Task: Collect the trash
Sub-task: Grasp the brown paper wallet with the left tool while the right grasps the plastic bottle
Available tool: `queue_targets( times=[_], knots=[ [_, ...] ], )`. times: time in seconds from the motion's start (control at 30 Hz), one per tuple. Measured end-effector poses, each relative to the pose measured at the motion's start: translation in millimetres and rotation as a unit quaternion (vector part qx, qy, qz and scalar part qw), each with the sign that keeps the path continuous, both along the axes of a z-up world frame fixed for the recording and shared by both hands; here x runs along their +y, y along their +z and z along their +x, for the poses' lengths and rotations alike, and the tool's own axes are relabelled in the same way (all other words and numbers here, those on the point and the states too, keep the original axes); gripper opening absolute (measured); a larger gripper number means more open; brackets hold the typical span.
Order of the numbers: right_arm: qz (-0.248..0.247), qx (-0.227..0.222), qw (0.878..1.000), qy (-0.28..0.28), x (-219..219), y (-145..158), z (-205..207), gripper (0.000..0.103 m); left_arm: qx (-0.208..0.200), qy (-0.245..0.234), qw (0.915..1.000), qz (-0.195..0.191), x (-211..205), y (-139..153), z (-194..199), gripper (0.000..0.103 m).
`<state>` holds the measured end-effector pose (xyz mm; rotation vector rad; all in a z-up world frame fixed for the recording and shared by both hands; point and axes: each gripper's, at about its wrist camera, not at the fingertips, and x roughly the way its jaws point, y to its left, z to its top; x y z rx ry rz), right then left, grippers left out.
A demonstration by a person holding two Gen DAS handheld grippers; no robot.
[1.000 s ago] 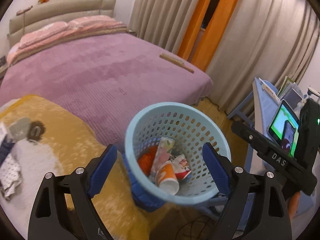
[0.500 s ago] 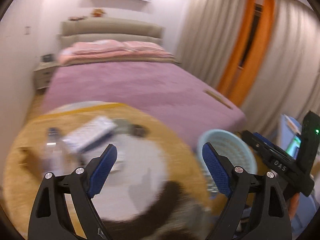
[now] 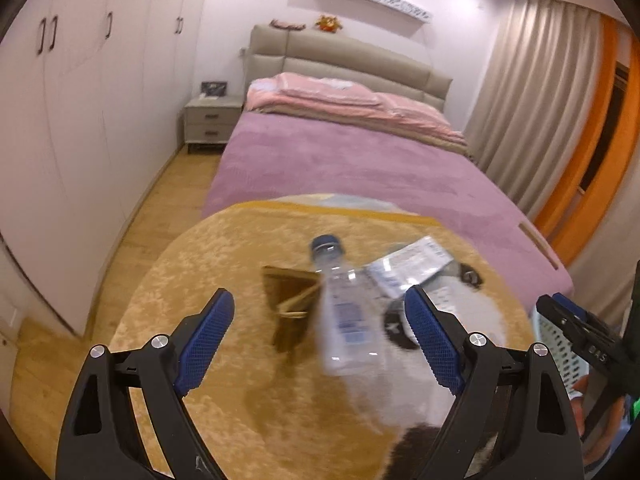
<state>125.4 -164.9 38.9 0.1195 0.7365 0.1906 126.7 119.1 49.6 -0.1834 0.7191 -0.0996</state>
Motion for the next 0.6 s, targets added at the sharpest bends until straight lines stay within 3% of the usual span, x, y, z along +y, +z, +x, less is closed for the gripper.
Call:
queue_targets(
  times=[0.27,0.4,0.6],
  knots=[
    [0.009,0.054,0.997,0.047,44,-36,27,0.071,0.062,0.007,0.998,0.006,10,-49,43,0.085],
    [0.024,0.066,0.995,0.077,71,-42,31,0.071,0.074,0.0,0.9972,-0.016,17,-59,60,0.083],
    [0.021,0.065,0.991,0.112,106,-42,30,0.071,0.081,-0.016,0.9954,-0.049,27,-68,71,0.054]
  ],
)
